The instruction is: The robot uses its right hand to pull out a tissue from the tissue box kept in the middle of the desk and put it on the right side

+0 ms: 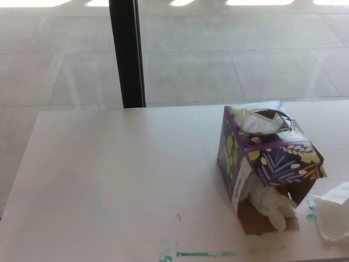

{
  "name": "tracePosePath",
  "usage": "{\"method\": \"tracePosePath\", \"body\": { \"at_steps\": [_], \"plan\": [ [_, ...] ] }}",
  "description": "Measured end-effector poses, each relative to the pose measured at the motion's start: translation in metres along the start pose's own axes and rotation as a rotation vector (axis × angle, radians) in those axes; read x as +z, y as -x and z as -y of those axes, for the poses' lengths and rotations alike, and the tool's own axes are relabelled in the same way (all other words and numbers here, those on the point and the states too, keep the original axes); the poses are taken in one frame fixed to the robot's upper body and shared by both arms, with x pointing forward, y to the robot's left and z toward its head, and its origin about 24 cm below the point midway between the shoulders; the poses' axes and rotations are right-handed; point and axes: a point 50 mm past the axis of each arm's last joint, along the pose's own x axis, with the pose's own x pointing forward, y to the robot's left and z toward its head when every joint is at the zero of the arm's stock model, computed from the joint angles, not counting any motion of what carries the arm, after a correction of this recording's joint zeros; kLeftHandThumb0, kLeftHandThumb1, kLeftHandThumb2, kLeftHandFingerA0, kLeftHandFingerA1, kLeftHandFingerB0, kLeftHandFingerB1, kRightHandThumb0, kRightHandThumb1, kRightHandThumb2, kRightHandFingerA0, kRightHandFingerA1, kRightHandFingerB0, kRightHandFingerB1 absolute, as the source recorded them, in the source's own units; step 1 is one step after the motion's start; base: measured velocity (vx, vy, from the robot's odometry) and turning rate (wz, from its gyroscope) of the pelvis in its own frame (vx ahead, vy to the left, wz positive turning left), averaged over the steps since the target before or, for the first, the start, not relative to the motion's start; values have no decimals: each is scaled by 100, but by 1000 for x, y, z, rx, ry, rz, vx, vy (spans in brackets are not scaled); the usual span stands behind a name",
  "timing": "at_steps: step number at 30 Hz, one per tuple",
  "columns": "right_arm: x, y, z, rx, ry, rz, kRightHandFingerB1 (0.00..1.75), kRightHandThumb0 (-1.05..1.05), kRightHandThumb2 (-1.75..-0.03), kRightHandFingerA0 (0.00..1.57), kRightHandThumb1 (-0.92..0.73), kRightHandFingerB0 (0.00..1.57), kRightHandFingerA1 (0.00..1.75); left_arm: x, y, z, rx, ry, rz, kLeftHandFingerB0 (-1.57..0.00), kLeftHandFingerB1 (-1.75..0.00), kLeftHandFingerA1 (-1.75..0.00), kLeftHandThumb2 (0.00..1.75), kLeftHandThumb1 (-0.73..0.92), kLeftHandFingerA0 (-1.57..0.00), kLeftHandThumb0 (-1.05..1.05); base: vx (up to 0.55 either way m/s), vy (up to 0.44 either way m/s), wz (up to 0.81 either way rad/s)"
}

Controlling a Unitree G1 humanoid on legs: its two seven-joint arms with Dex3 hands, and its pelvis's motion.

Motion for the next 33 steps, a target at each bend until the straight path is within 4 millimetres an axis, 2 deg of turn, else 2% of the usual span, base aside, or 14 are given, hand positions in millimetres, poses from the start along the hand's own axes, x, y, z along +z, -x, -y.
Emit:
{"method": "tracePosePath", "body": {
  "at_steps": [2, 6, 7, 8, 10, 11, 17, 18, 20, 21, 25, 29, 32, 33],
  "plan": [
    [-12, 2, -1, -13, -37, -37, 54, -48, -59, 72, -66, 21, 114, -1, 1, 0, 0, 0, -4, -43, -38, -48, 67, 89, -58, -74, 0, 0, 0],
    [-27, 7, -1, -32, -76, -83, 57, -48, -60, 74, -67, 21, 112, -4, 1, 0, 1, -1, -11, -43, -38, -48, 67, 89, -59, -74, 0, 0, 0],
    [-29, 7, -1, -34, -79, -90, 58, -51, -59, 78, -66, 24, 105, -5, 2, 0, 2, -1, -13, -43, -38, -49, 67, 89, -59, -74, 0, 0, 0],
    [-30, 8, -1, -32, -75, -94, 60, -50, -59, 83, -60, 26, 114, -5, 2, 0, 3, 0, -15, -43, -39, -49, 67, 89, -60, -74, 0, 0, 0],
    [-32, 8, -3, -29, -72, -97, 60, -50, -59, 83, -60, 26, 114, -6, 2, 0, 4, 1, -18, -43, -39, -49, 67, 89, -60, -74, 0, 0, 0],
    [-33, 9, -4, -29, -76, -99, 62, -49, -59, 85, -59, 28, 122, -6, 2, 0, 5, 1, -19, -42, -38, -48, 66, 88, -59, -73, 0, 0, 0],
    [-38, 11, -10, 2, -71, -107, 63, -49, -58, 84, -62, 41, 115, -5, 2, -1, 9, 6, -13, -42, -38, -48, 67, 89, -59, -74, 0, 0, 0],
    [-38, 11, -12, 8, -73, -107, 66, -47, -92, 84, -44, 38, 100, -5, 2, -1, 10, 5, -12, -42, -38, -46, 67, 88, -58, -74, 0, 0, 0],
    [-38, 10, -14, 14, -77, -106, 66, -47, -92, 84, -44, 38, 100, -4, 1, -1, 13, 6, -9, -42, -38, -46, 67, 88, -58, -74, 0, 0, 0],
    [-39, 10, -16, 20, -84, -107, 68, -50, -59, 85, -62, 52, 117, -2, 1, -1, 15, 6, -5, -43, -38, -47, 67, 88, -57, -75, 0, 0, 0],
    [-40, 11, -20, 32, -76, -108, 66, -51, -59, 87, -62, 51, 116, 0, 0, -1, 17, 10, -3, -42, -38, -48, 67, 89, -56, -75, 0, 0, 0],
    [-42, 12, -22, 37, -65, -111, 64, -48, -59, 87, -64, 52, 103, 0, 0, -1, 17, 11, -2, -41, -38, -47, 68, 89, -57, -71, 0, 0, 0],
    [-41, 13, -22, 46, -44, -108, 62, -47, -58, 88, -64, 51, 107, 0, 0, -1, 16, 12, -2, -41, -38, -46, 67, 89, -56, -71, 0, 0, 0],
    [-42, 13, -23, 47, -41, -109, 63, -49, -58, 87, -63, 49, 109, 0, 0, -1, 16, 13, -3, -36, -52, -59, 106, 71, -49, -71, 0, 0, 0]
  ]
}}
